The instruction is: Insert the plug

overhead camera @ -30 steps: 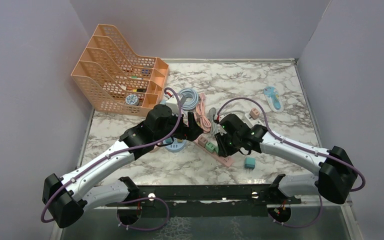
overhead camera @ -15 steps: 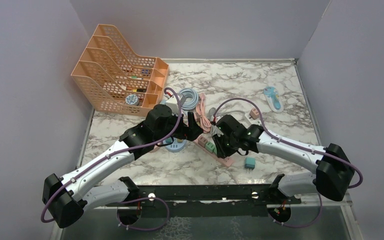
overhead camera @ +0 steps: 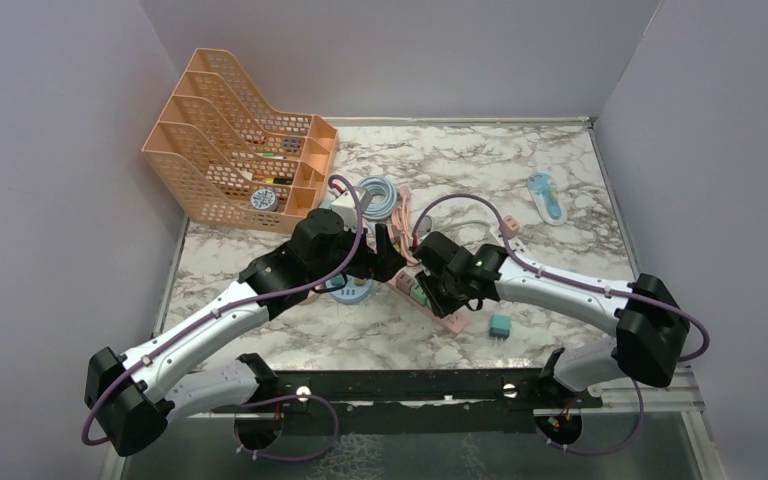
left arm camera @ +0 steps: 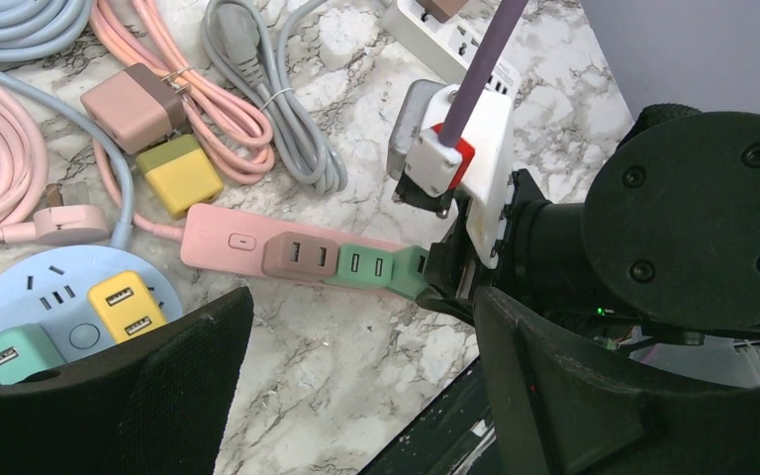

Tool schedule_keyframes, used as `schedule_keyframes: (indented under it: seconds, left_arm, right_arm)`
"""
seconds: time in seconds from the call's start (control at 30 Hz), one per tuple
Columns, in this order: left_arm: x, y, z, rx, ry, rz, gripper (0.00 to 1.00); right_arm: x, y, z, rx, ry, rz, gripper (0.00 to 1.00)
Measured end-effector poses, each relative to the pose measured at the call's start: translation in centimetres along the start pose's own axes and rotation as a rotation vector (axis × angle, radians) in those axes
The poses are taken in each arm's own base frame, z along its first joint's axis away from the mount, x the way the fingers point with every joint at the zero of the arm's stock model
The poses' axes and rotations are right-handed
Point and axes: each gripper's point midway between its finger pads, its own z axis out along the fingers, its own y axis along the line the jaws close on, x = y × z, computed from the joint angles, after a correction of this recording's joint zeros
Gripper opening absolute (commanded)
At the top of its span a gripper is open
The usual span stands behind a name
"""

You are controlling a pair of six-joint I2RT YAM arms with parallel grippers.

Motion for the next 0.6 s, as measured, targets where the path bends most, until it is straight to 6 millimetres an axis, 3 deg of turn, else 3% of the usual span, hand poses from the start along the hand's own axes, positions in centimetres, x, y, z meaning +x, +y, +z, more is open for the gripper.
schedule_keyframes:
  seconds: [0.43, 0.6]
  left_arm:
    - [0.0, 0.1, 0.0, -0.002, -0.001, 0.011, 0.83]
    - [-0.2, 0.3, 0.0, -0.009, -0.005, 0.015, 0.83]
  right_arm:
    - [-0.1, -0.2, 0.2, 0.008, 0.022, -0.149, 0.21]
    - [0.3, -0.3, 1.1, 0.014, 0.051, -0.188, 0.27]
